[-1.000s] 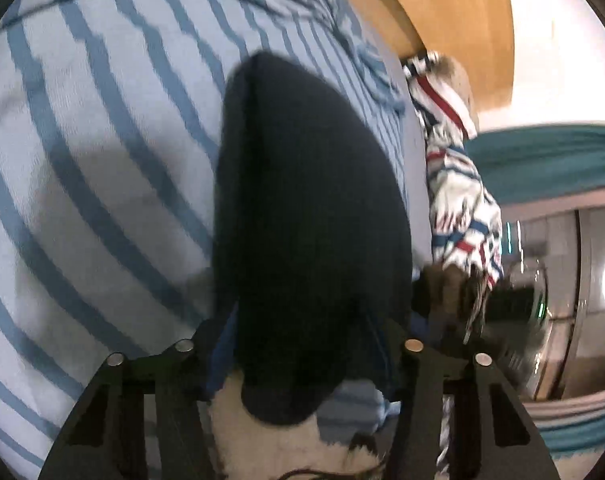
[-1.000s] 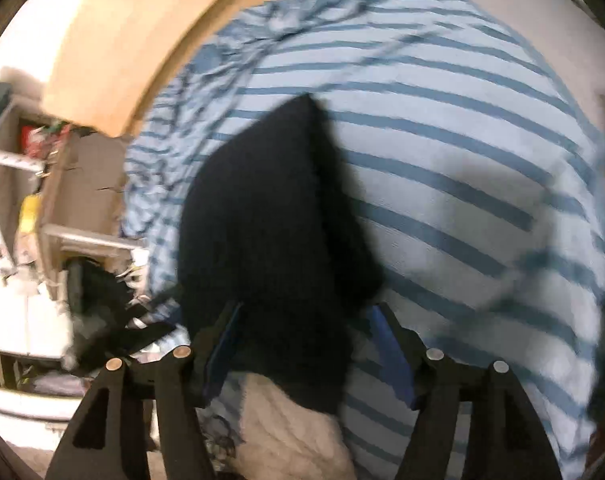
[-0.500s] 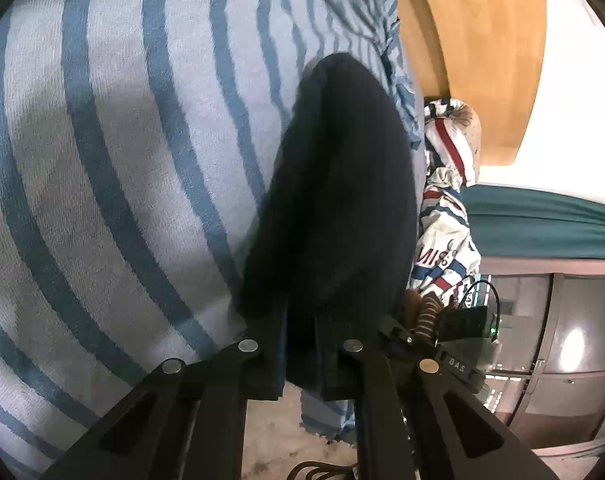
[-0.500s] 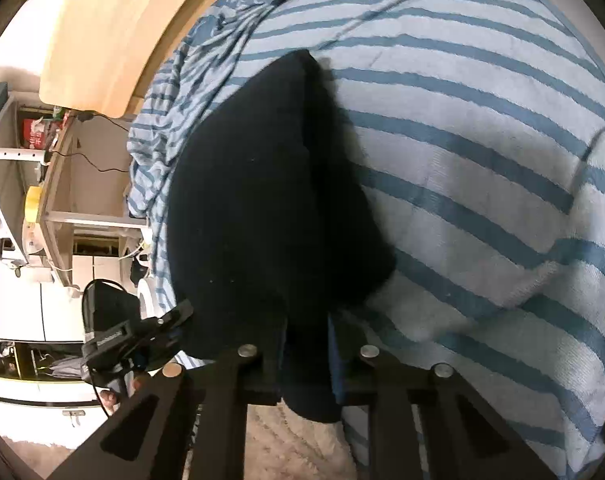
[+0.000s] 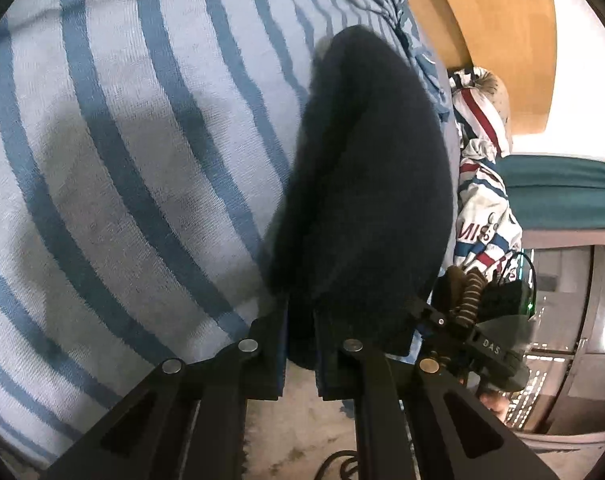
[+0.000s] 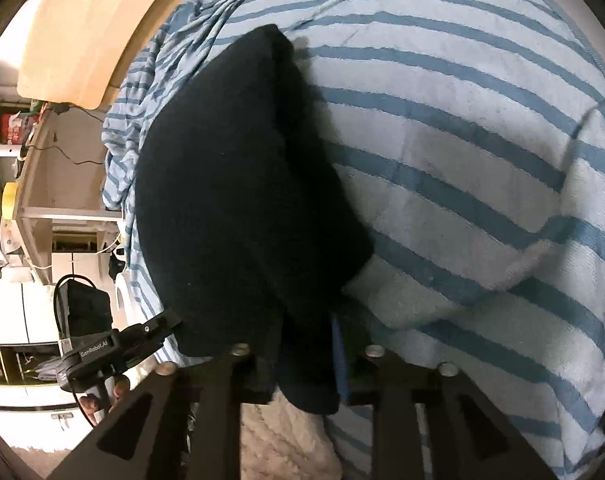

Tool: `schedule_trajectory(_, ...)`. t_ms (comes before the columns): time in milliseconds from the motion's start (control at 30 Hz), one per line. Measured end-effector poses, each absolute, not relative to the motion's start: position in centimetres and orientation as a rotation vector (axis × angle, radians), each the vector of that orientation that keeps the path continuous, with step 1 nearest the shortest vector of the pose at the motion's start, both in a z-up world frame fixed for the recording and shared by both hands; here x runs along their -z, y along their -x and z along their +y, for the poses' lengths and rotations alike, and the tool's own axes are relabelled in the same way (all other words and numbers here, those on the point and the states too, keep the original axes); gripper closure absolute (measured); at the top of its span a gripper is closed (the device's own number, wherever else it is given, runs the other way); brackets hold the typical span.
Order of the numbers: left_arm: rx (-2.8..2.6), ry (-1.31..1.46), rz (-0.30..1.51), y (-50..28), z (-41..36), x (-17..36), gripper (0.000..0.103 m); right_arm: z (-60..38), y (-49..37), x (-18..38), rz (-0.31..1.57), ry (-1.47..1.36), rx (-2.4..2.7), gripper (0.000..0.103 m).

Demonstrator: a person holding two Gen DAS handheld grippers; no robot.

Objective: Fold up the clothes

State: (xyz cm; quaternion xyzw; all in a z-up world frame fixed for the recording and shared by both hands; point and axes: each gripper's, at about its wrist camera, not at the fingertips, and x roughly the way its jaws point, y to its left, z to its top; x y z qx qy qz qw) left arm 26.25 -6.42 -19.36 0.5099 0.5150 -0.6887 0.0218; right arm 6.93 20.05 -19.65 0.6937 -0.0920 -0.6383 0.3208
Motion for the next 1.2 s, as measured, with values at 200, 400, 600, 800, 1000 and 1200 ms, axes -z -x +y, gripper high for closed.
schedule_trajectory(200,2.171,-1.407,1.381,-25.2,-9.0,15.0,0.032,19.8,-5.7,15.2,-0.250,-1.696,1.821,0.033)
schedule_trajectory(400,2.214,-1.451,1.432,-18.6,-12.0,15.5,0.032,15.7,-1.3,15.4,-0.248,-1.678,1.760,0.022)
schedule_trajectory(600,2.207,-1.611,1.399,-12.8,-11.9,17.9,0.026,12.5,2.0,18.0,-0.225,-1.686,1.681,0.016)
schedule_trajectory(800,2.198,-1.681,1.478,-12.5,-11.7,22.0,0.015,11.7,3.2,22.6,-0.249,-1.770,1.559,0.009)
schedule_trajectory(1000,2.210,-1.641,1.591,-13.5,-12.3,21.6,0.015,12.8,3.0,23.4,-0.360,-1.734,1.520,0.006)
schedule_trajectory(1200,2.239,-1.736,1.528,-14.5,-10.5,19.9,0.015,12.8,1.7,20.2,-0.223,-1.688,1.643,0.006)
